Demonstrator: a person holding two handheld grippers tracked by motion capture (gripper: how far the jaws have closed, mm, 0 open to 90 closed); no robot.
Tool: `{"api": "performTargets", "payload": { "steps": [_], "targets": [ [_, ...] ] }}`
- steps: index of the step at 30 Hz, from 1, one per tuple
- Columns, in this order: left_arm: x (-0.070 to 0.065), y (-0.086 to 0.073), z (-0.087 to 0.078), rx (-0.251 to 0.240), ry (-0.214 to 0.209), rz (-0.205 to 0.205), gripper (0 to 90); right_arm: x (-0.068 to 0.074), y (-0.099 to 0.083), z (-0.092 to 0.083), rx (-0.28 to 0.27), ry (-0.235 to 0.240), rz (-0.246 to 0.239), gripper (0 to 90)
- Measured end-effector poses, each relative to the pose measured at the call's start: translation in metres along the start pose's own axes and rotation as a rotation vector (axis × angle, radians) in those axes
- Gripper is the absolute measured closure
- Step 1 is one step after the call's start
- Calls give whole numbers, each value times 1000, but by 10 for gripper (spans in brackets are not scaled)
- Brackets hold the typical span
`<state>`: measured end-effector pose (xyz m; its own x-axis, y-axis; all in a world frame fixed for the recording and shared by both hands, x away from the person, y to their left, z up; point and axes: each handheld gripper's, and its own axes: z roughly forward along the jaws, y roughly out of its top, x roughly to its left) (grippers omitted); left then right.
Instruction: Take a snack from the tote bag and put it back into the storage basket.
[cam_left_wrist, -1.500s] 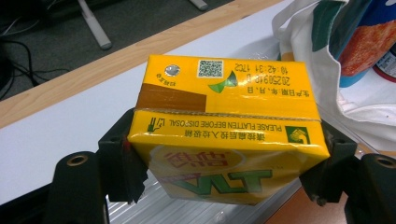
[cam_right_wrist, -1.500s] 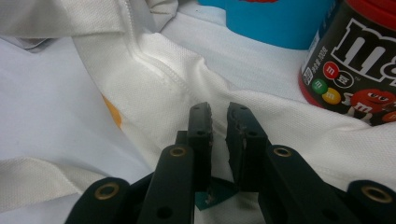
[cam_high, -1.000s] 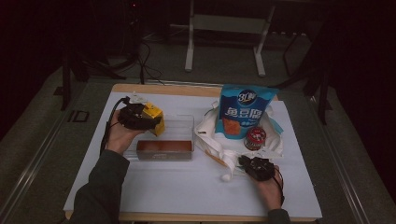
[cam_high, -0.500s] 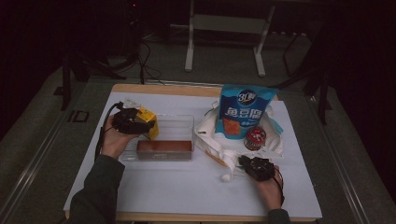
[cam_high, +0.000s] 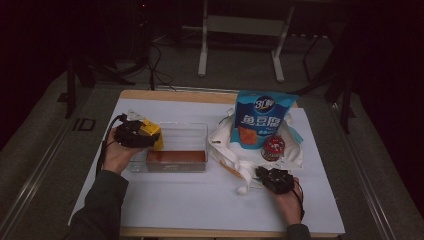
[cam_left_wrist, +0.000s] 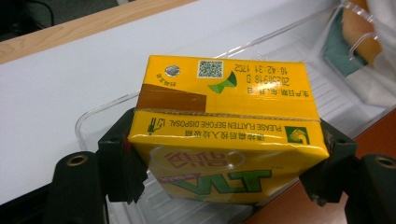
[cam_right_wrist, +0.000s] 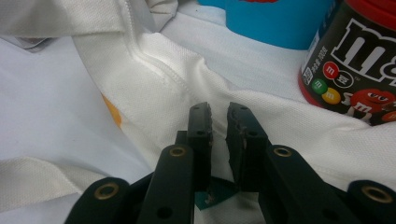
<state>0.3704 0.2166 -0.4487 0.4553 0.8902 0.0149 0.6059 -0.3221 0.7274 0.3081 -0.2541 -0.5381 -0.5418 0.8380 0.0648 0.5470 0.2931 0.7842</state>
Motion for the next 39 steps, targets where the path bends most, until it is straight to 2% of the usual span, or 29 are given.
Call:
{"api": "performTargets", "payload": {
  "steps": [17,24,29,36,39],
  "targets": [
    [2,-12,6,59,49,27,276,0,0,0,0,1,1,795],
    [5,-17,3,55,37,-3,269,0,0,0,0,0,1,795],
    [7,-21,1,38,28,-48,266,0,0,0,0,0,0,793],
    [6,-23,-8,23,20,-52,256,0,0,0,0,0,1,793],
    [6,-27,-19,11,18,-65,256,0,0,0,-1,-1,-1,793]
  ]
}}
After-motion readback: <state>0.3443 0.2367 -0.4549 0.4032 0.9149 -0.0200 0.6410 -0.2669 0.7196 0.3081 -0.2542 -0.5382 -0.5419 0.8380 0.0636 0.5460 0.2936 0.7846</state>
